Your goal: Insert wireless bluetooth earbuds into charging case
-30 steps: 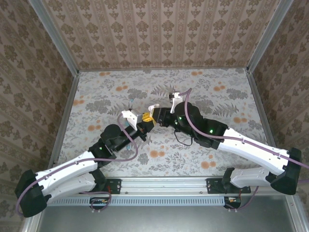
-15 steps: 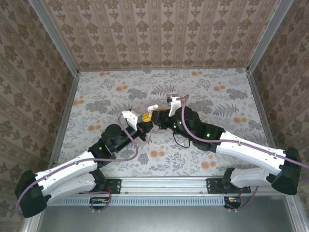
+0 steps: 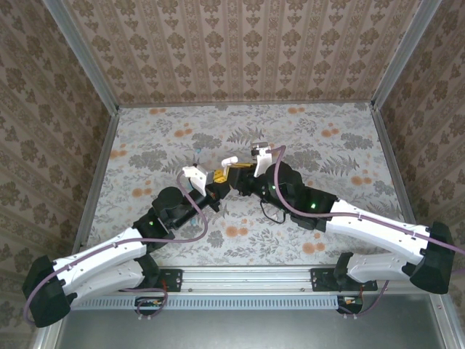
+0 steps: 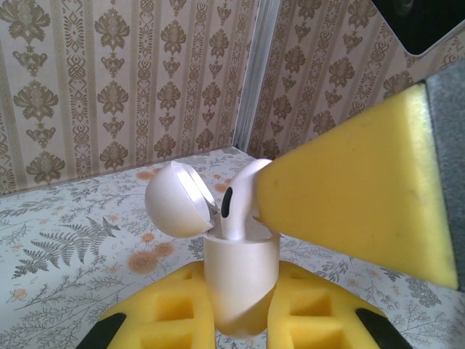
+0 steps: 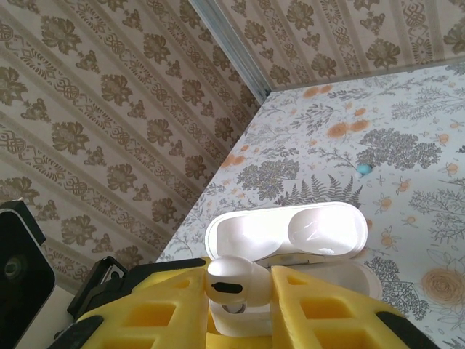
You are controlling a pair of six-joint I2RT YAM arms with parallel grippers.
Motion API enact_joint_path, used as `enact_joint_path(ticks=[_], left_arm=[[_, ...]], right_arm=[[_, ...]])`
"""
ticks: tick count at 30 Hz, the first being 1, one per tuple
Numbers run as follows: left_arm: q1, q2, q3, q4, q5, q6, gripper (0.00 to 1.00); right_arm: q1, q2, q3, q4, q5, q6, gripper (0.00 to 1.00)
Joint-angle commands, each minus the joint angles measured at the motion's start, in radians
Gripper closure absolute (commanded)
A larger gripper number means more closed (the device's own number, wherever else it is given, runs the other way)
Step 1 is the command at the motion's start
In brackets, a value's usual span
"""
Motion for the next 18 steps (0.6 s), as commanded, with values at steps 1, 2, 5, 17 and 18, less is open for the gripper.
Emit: enact_joint_path(ticks=[1,2,5,17,18], left_arm=[[-0.002,-0.027,0.015,0.126,-0.001,0.005,1.0],[-0.002,-0.027,0.015,0.13,0.0,0.006,1.0],[0.0,-0.032,0.011,0.133,0.001,0.006,1.0],[0.01,-0.037,0.011,0.149,0.043,0.015,1.0],[0.01,-0.035,0.011,0.149,0.052,0.015,1.0]], right_arm=[[0.033,-0.014,-0.032,-0.041,-0.108,-0.045,0.74],[0.032,-0.02,-0.034,-0.044,-0.108,-0.057,0.74],[0.032,-0.035,-0.045,-0.047,-0.114,-0.088,0.74],[0.032,-0.013,-0.061,0.021,-0.232,-0.155,0.72],[0.032,-0.006,-0.049,0.006,-0.238,-0.162,0.72]])
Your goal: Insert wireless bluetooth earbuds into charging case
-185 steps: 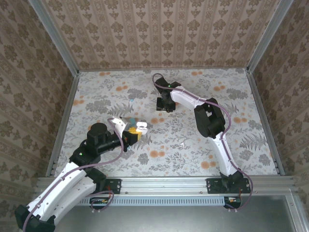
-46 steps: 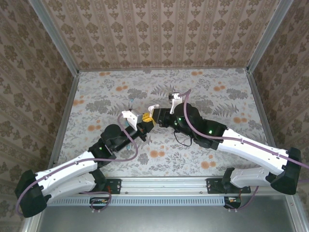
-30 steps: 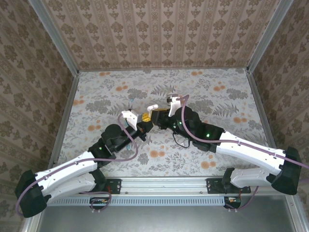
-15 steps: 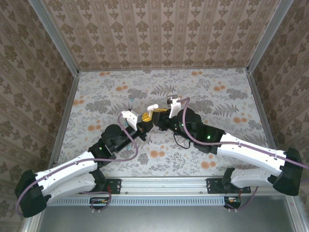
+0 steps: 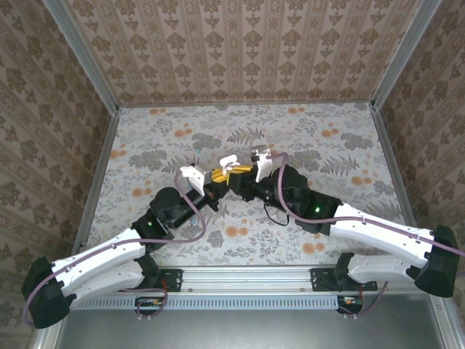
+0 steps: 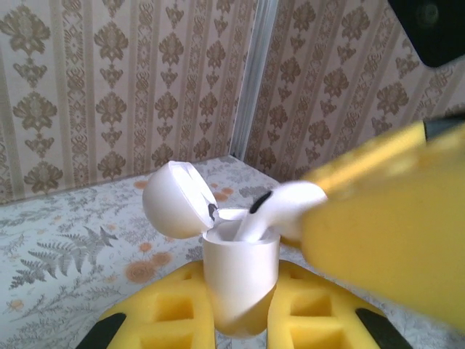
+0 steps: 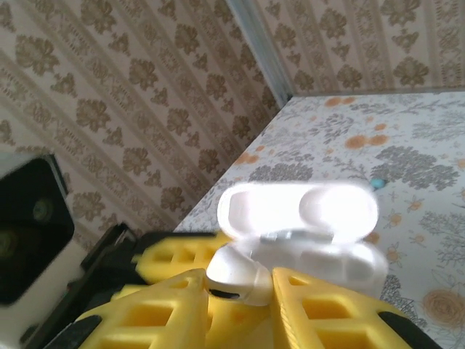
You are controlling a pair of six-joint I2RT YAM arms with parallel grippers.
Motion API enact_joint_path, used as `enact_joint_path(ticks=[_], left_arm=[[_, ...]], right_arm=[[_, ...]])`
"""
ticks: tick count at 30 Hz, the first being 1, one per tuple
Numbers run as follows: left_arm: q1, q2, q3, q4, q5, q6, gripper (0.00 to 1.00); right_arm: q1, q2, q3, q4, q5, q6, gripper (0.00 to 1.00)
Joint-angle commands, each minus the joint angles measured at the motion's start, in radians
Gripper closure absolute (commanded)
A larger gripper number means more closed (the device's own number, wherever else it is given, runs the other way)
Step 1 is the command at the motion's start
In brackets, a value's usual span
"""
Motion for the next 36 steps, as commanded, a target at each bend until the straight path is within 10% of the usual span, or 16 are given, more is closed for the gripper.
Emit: enact_joint_path(ticks=[1,36], left_arm=[[0.005,-0.021,0.012,0.127,0.049,0.014,1.0],[0.068,-0.054,-0.009,0.084,0.154,-0.078,1.0]], right_arm=[[0.03,0.043,0.018,-0.068,-0.159,-0.049,0.72],[0.004,0.075,0.322,-0.421,-0.102,0.035,0.33]])
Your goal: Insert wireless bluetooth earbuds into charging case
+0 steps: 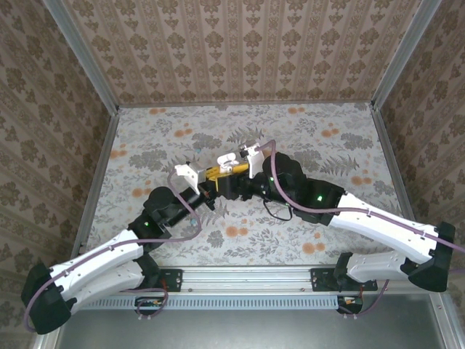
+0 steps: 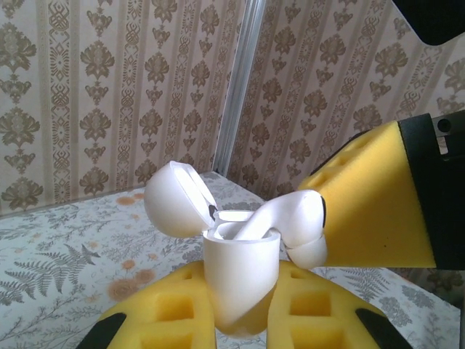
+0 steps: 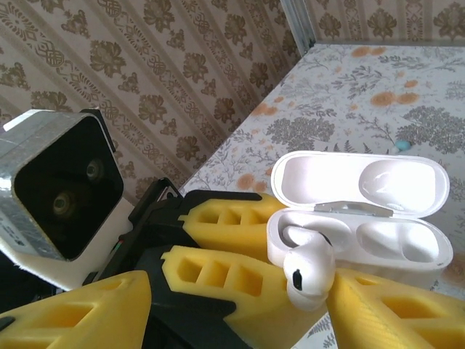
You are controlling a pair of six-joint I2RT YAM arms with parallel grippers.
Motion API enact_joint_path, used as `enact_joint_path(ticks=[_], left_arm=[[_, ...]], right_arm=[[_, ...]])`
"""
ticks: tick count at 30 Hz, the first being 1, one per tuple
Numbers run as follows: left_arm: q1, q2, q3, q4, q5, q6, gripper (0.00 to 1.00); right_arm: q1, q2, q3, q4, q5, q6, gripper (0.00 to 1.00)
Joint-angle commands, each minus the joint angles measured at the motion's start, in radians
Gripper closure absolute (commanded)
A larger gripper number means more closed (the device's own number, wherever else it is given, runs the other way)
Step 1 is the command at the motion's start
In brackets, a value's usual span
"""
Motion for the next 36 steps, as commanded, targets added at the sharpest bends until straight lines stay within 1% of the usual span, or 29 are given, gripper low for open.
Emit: enact_joint_path(ticks=[1,9,16,20,29,34,36], left_arm=[[0.014,-0.022,0.002,0.049,0.049,-0.04,1.0],[0.024,-0.032,0.0,0.035,0.077,-0.059,1.0],[0.025,-0.034,0.009,0.022,0.093,-0.069,1.0],[0.025,-0.035,0.012,0.019,0.102,-0.079,1.0],[0.026,-0.049,0.005,0.021,0.091,-0.092,1.0],[0.027,-0.059,-0.001,0.015,0.083,-0.094,1.0],[0.028,-0.064,-0.002,0.011,0.082,-0.09,1.0]], right_arm=[[-0.007,0.012,0.064,-0.078,-0.014,0.041,0.33],[-0.019,0.012,0.122,-0.127,-0.039,0.083,0.31],[-0.047,-0.004,0.145,-0.167,-0.053,0.092,0.32],[-0.059,0.001,0.154,-0.184,-0.082,0.097,0.35],[-0.061,0.078,0.167,-0.224,-0.143,0.155,0.43],[-0.061,0.104,0.172,-0.23,-0.141,0.17,0.51],[-0.062,0.108,0.179,-0.239,-0.131,0.171,0.55]])
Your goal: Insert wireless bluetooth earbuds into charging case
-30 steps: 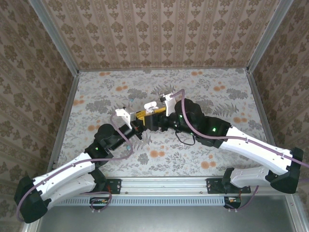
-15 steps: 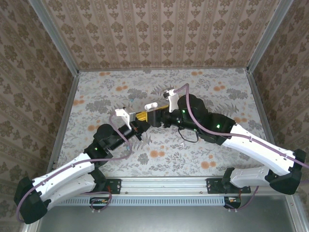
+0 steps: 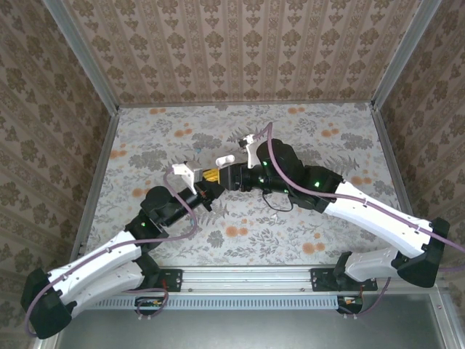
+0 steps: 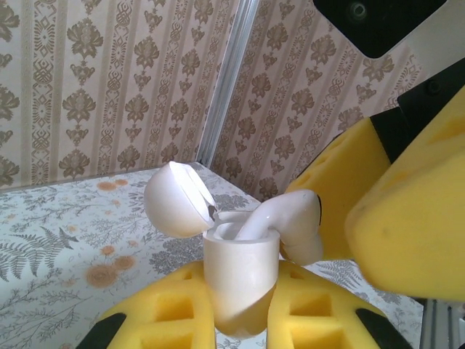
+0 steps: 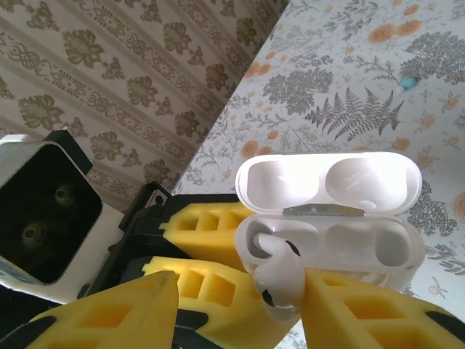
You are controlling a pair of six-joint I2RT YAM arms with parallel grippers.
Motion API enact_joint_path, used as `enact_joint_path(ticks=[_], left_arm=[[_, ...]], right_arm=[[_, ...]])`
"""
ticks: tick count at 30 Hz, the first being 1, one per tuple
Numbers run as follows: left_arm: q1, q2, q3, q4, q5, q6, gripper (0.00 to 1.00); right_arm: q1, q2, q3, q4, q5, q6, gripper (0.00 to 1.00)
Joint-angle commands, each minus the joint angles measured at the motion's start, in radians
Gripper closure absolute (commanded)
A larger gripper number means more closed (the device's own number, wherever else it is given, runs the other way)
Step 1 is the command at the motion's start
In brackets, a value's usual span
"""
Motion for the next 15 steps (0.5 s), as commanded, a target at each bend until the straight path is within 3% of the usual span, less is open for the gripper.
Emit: enact_joint_path(ticks=[1,9,15], left_arm=[[-0.002,-0.033,0.003,0.053,0.016,-0.008,1.0],[0.008,-0.061,-0.013,0.037,0.025,-0.014,1.0],[0.033,-0.082,-0.009,-0.006,0.099,-0.02,1.0]], right_arm=[[0.001,0.022,0.037,-0.054,-0.015,0.017,0.57],[-0.012,0.037,0.097,-0.155,0.01,-0.06,0.75],[-0.038,0.039,0.14,-0.215,-0.051,-0.188,0.84]])
